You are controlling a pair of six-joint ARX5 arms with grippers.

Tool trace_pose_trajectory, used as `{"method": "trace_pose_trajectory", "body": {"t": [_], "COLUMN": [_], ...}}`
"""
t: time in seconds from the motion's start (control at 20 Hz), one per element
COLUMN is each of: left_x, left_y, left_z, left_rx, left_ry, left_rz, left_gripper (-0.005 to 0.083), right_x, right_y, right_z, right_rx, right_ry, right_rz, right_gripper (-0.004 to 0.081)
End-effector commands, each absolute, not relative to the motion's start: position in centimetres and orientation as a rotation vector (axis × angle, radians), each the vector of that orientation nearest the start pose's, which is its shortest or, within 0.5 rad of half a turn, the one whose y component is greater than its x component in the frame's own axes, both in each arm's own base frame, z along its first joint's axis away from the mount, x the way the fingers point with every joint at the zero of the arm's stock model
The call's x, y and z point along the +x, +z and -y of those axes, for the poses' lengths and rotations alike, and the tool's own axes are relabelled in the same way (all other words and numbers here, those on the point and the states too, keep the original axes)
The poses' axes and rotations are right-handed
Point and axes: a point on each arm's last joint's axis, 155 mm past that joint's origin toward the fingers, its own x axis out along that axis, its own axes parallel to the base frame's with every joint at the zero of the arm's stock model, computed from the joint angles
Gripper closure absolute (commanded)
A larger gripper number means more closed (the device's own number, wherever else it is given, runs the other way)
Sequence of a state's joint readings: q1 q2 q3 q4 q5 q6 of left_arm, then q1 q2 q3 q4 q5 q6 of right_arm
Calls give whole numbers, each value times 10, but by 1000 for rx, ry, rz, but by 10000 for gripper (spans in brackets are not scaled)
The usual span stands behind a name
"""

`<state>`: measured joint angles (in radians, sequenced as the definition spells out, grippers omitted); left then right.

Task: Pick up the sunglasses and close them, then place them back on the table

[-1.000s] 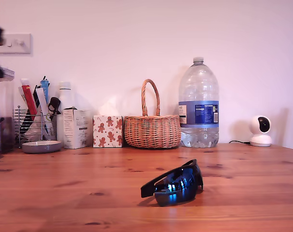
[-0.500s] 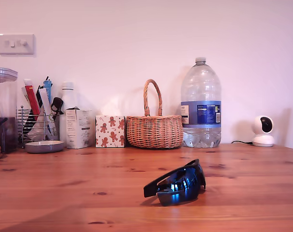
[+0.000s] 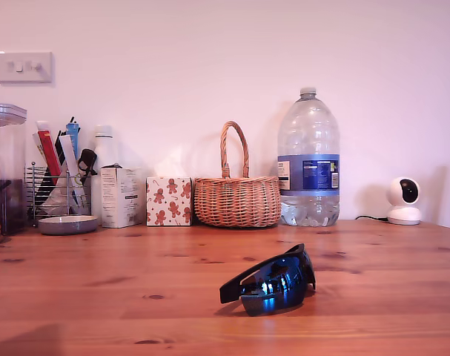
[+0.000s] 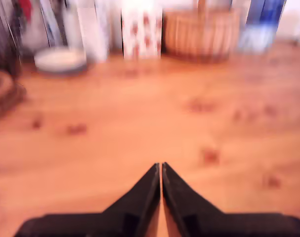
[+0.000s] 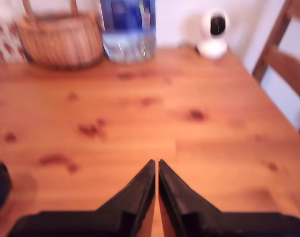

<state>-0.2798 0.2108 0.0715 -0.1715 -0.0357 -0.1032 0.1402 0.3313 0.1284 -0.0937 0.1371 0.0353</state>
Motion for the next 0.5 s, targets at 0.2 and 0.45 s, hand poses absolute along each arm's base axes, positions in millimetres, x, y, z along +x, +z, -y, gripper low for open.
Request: {"method": "trace_pose_trajectory", "body": {"t": [0.2,0.45], "left_x": [236,236], "left_y": [79,79], "left_z": [62,62], "left_rx": [-38,-38], "left_ry": [-222,-222], "left_rz": [-420,-420], "left_gripper": [792,792], "right_x": [252,243], "right_y": [89,73], "right_z": [-11,-10], "right_rx": [-16,-27], "right_ry": [-2,-3], "right_rz": [-422,-495], "right_gripper": [780,780]}}
